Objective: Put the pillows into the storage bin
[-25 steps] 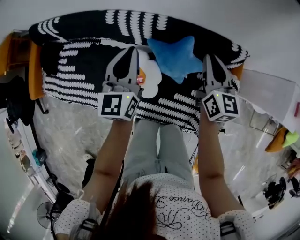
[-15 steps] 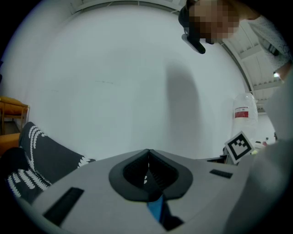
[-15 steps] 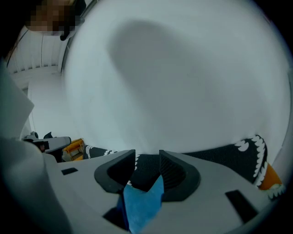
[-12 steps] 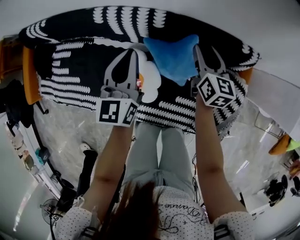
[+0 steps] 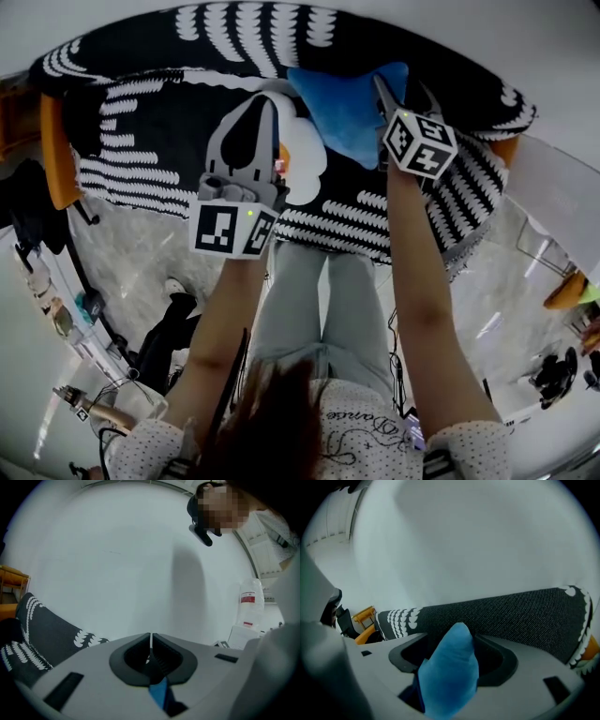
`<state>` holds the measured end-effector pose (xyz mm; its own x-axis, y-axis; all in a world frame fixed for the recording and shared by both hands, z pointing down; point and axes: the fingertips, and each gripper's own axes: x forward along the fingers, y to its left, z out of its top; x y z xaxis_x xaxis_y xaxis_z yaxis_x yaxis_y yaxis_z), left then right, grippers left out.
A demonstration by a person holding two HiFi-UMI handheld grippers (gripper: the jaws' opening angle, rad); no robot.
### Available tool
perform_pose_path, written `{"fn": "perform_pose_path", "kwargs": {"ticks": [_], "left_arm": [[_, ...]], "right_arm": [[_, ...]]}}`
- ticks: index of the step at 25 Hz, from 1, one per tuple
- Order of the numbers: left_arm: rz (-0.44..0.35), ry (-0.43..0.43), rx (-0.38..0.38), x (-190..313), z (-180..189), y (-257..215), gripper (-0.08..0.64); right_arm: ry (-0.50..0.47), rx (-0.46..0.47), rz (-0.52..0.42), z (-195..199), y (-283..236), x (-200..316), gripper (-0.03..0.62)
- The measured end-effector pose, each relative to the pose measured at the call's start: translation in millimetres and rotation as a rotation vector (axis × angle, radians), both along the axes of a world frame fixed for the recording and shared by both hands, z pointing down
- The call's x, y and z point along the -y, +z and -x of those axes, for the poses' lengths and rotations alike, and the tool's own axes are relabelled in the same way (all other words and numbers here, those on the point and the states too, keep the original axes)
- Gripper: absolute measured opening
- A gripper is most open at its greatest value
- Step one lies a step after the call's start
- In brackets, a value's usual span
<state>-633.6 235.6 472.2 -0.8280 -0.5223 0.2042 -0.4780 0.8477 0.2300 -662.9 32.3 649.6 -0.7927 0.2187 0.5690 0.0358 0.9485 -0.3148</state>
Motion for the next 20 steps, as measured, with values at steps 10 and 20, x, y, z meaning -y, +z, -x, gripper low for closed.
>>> {"fn": "perform_pose_path", "kwargs": {"ticks": [10, 20], "left_arm": [[0.005, 0.001, 0.002, -20, -5, 1, 0.005], [-0.001, 0.007, 0.040, -48, -12, -37, 0.005]], "right_arm": [[0.011, -0.047, -0.032, -9, 19, -18, 0.166], [0.069, 0.056, -0.007, -73, -64, -40, 0.114]]}}
